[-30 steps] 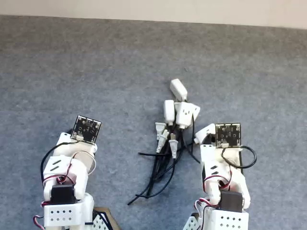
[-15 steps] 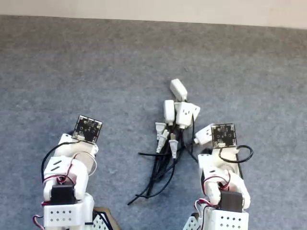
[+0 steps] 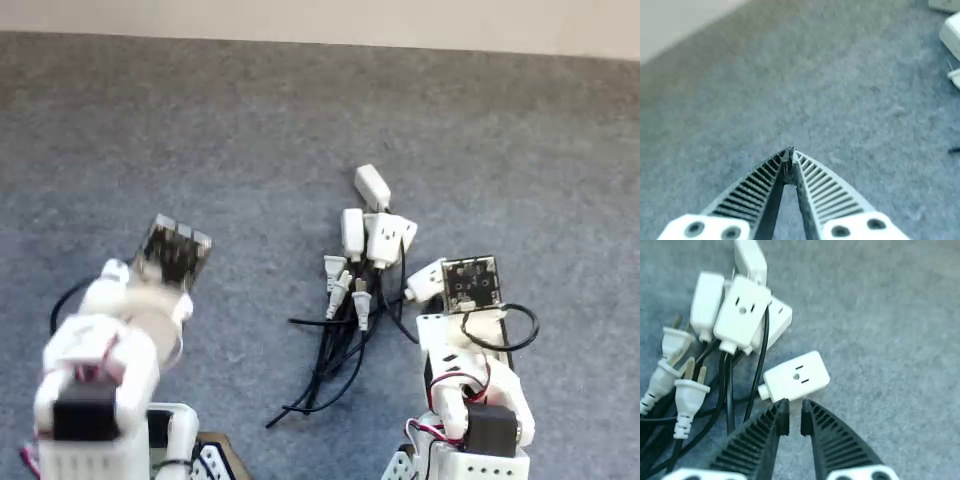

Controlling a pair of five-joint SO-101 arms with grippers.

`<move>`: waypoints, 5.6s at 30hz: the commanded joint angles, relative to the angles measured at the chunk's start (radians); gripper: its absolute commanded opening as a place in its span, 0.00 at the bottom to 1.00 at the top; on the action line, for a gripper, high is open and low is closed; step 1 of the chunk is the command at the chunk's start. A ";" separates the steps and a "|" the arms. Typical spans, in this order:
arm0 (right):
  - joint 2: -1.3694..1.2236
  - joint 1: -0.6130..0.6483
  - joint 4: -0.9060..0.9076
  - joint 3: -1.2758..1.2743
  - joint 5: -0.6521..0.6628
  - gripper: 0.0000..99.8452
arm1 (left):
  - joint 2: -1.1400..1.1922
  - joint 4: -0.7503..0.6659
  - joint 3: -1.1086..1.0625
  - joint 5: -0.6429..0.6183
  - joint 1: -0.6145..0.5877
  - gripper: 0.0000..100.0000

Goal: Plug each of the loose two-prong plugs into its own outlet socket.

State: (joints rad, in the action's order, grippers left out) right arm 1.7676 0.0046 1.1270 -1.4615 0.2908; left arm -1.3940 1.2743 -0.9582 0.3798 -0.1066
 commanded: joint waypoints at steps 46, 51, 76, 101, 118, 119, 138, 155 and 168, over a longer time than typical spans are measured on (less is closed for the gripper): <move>-0.820 0.025 -0.456 0.081 -0.219 0.06 | 2.132 0.163 1.626 -0.209 0.590 0.23; -0.820 0.025 -0.456 0.079 -0.219 0.06 | 2.135 0.173 1.626 -0.209 0.493 0.23; -0.820 0.084 -0.456 0.047 -0.219 0.06 | 2.095 -0.003 1.626 -0.428 0.387 0.23; -0.820 0.085 -0.456 0.047 -0.219 0.06 | 2.089 0.195 1.839 -0.631 0.236 0.23; -0.820 0.087 -0.458 0.047 -0.219 0.06 | 2.098 0.456 1.952 -0.034 0.328 0.23; -0.820 0.087 -0.458 0.045 -0.219 0.06 | 2.098 0.442 1.954 0.002 0.343 0.23; -0.820 0.087 -0.478 0.042 -0.219 0.06 | 2.206 0.354 2.124 -0.025 0.348 0.23; -0.822 0.117 -0.478 0.042 -0.219 0.06 | 2.209 0.103 1.925 -0.555 0.334 0.23; -0.822 0.117 -0.476 0.042 -0.219 0.06 | 2.238 -0.074 1.860 -0.724 0.406 0.23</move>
State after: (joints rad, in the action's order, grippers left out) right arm 0.9482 0.1105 0.6697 -1.4231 0.0744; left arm 0.8263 1.2651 0.8922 -0.2386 0.3015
